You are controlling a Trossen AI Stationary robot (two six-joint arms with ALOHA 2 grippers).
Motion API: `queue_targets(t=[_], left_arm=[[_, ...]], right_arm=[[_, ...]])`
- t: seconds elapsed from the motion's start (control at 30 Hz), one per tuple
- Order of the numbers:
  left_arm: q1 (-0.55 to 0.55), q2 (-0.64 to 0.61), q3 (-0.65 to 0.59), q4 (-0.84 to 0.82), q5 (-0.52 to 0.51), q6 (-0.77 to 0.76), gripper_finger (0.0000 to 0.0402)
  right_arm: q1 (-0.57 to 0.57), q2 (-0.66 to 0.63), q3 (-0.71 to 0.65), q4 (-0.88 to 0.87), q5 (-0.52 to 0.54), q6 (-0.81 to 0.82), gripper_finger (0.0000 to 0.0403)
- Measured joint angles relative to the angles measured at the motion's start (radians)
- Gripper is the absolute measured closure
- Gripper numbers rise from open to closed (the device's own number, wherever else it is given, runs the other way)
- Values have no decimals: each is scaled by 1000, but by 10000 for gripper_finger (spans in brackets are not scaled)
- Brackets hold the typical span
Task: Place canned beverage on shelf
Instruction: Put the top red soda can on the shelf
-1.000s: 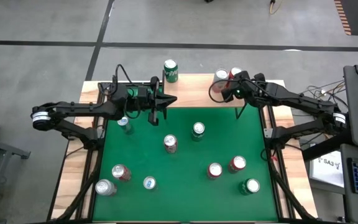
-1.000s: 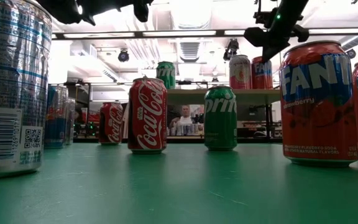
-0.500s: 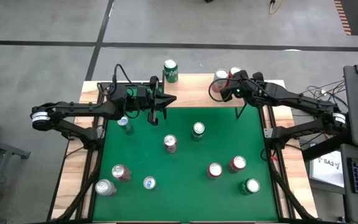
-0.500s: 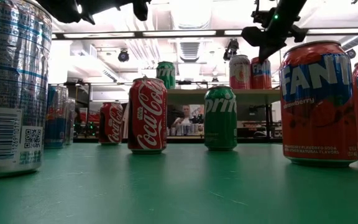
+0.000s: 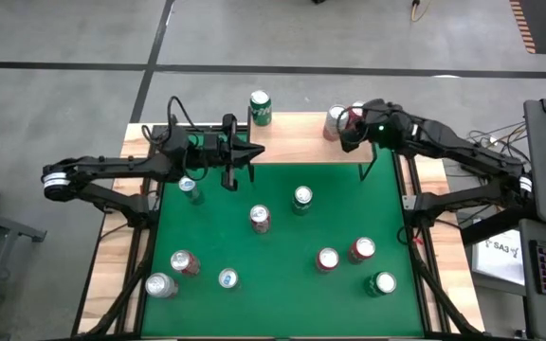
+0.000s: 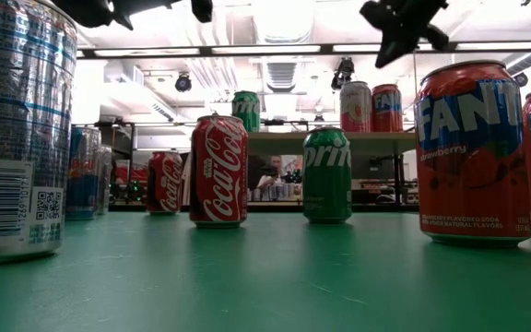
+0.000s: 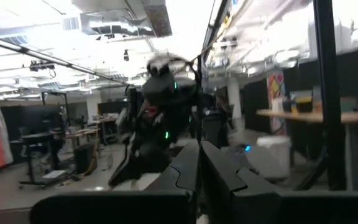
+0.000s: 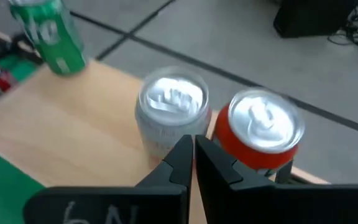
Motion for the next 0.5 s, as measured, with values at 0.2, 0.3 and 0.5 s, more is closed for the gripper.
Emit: queue_targets(t=[0.2,0.3,0.5], left_arm=[[1,-97,0,-164,0,109,402],[1,-133,0,-249,0,151,402],[2,-158,0,-399,0,210,402]], right_arm=[[-22,31,103,14,0,-116,392],[-52,74,159,7,-1,-141,392],[-131,178,280,-85,-1,-163,392]])
